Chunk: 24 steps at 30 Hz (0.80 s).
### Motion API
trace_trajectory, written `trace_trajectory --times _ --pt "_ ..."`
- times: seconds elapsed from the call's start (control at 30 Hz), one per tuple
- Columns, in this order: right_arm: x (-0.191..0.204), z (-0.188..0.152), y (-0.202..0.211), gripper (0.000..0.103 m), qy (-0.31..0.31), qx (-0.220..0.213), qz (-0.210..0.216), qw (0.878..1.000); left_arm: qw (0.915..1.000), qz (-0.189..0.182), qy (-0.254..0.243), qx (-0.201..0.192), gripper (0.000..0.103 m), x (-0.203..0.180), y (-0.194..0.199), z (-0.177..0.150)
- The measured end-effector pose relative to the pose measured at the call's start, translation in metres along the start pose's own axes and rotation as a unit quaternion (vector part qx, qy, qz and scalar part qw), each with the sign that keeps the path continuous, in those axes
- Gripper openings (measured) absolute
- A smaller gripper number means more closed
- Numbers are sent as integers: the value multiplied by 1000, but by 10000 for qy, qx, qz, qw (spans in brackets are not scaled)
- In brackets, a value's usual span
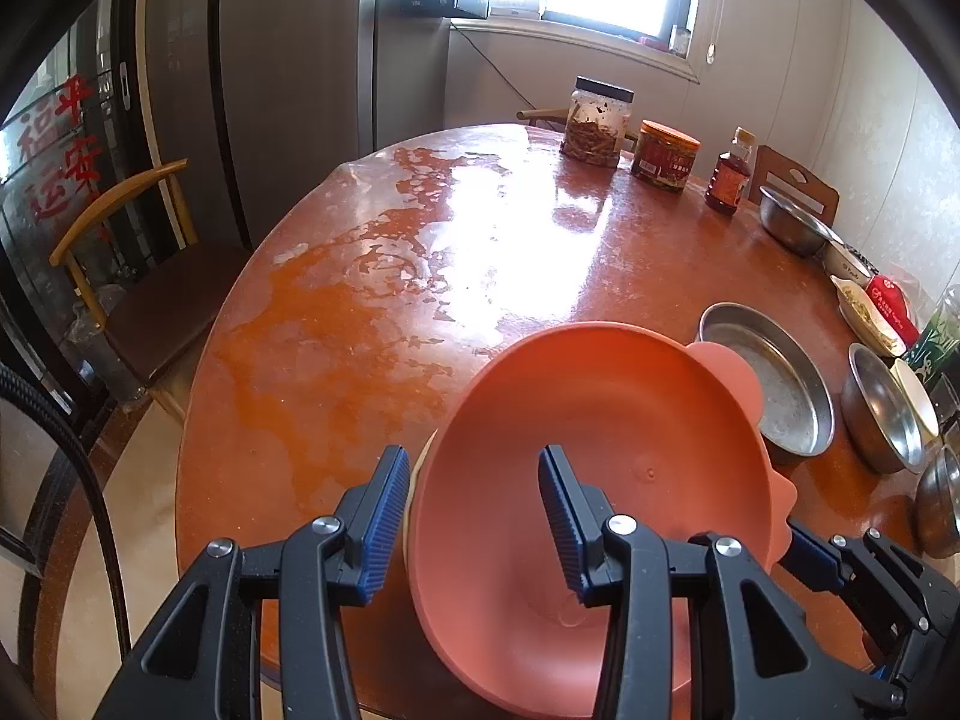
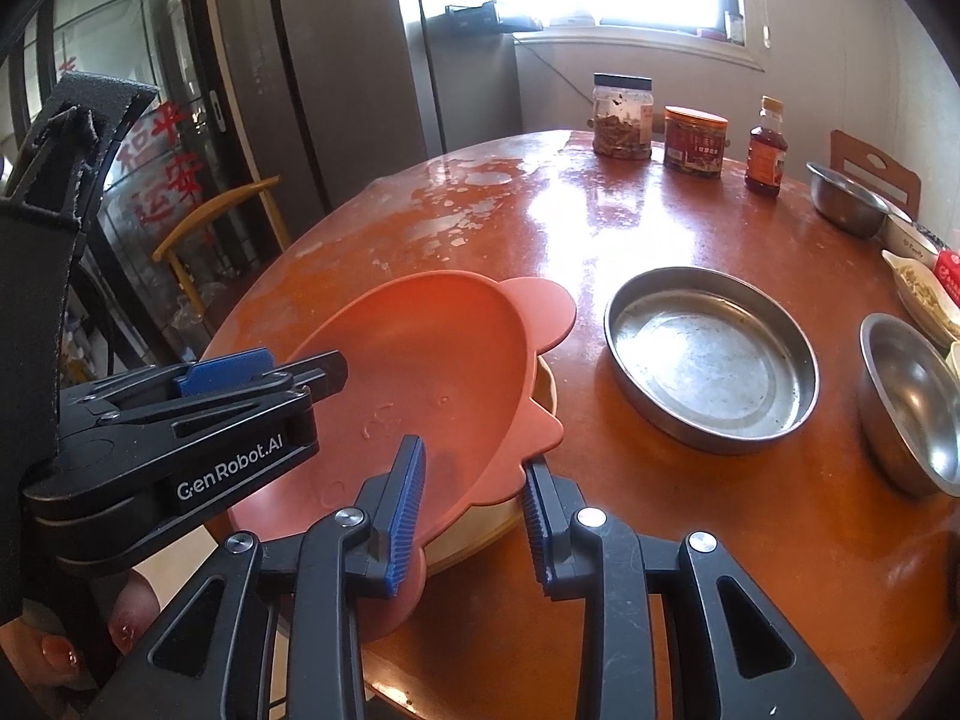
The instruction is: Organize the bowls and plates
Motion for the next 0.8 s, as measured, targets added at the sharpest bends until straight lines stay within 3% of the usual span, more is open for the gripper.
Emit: trace_trajectory --times 0.57,0.8 --pt "19 -14 17 48 275 70 324 9991 9998 -166 135 -66 45 8 14 -6" --pt "20 -20 20 49 258 157 392 9988 9998 -175 110 -65 45 6 18 -10"
Point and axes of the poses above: each gripper's, at about its wrist camera, not at the fingertips, and y roughly against the way its jaws point, x to its left, z to its top, the point moved 6 cm from there along -y, roughly the way its jaws point, and after that the axes turned 8 degrees about x, right-handed, at the moved point
